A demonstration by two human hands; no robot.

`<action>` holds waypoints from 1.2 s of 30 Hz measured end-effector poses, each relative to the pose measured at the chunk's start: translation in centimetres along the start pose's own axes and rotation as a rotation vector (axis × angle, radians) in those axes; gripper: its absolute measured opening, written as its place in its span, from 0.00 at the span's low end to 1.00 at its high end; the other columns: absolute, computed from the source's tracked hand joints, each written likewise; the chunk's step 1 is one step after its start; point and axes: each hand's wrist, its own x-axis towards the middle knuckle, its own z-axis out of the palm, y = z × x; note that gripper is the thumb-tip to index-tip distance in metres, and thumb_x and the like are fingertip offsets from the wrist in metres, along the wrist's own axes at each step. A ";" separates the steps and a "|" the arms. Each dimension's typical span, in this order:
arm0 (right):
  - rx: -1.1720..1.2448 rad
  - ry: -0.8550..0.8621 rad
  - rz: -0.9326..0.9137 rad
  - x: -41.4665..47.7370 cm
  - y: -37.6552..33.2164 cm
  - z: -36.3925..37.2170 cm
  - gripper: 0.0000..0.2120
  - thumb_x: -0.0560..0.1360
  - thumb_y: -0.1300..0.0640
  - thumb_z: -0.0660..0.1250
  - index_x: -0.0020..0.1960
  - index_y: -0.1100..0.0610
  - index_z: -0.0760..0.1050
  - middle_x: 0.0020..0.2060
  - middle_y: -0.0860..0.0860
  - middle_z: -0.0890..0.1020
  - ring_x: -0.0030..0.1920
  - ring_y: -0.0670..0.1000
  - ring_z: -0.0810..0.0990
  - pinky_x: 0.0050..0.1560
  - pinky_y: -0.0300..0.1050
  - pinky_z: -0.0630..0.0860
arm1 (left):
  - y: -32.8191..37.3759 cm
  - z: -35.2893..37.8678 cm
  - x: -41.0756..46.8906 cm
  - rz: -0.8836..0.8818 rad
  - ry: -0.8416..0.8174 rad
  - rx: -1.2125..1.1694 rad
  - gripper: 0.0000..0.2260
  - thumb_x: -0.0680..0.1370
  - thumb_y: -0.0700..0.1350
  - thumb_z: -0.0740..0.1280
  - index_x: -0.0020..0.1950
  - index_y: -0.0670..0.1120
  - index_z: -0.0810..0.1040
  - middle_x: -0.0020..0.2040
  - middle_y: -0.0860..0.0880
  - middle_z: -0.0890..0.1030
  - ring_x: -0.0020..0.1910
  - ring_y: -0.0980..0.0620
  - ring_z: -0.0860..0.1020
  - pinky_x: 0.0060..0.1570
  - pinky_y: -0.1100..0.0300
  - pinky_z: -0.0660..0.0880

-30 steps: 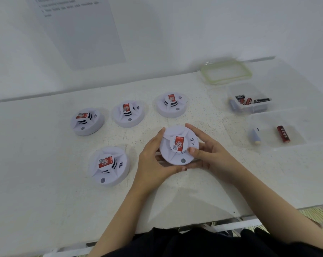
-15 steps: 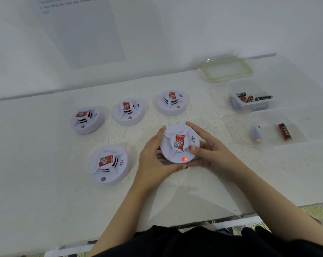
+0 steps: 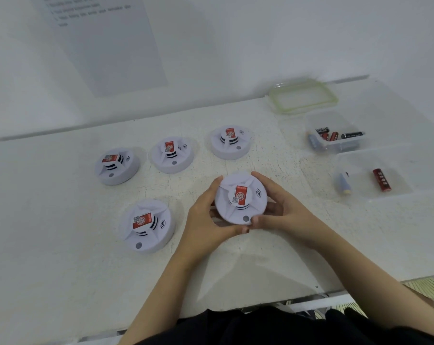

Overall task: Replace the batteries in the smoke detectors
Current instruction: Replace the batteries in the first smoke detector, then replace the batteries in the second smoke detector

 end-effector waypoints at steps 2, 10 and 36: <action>-0.046 0.009 -0.020 0.0 0.0 -0.2 0.35 0.70 0.67 0.71 0.67 0.40 0.63 0.59 0.37 0.77 0.58 0.43 0.78 0.50 0.39 0.78 | 0.0 -0.4 0.0 -0.011 -0.040 0.006 0.37 0.65 0.34 0.79 0.65 0.63 0.71 0.57 0.58 0.81 0.57 0.55 0.80 0.48 0.58 0.81; -0.473 0.119 -0.174 0.7 -0.4 -2.6 0.35 0.63 0.45 0.76 0.68 0.44 0.69 0.57 0.36 0.78 0.56 0.37 0.75 0.52 0.28 0.70 | 0.9 -0.3 1.8 0.036 -0.038 0.141 0.37 0.62 0.47 0.81 0.66 0.62 0.71 0.59 0.60 0.79 0.59 0.59 0.75 0.56 0.46 0.78; -0.840 0.403 -0.582 2.7 -0.6 3.8 0.13 0.74 0.56 0.61 0.54 0.56 0.80 0.56 0.51 0.79 0.56 0.48 0.73 0.60 0.34 0.64 | 0.5 -7.0 -3.9 0.051 0.397 0.662 0.31 0.65 0.61 0.67 0.65 0.48 0.77 0.66 0.47 0.75 0.67 0.48 0.68 0.66 0.62 0.59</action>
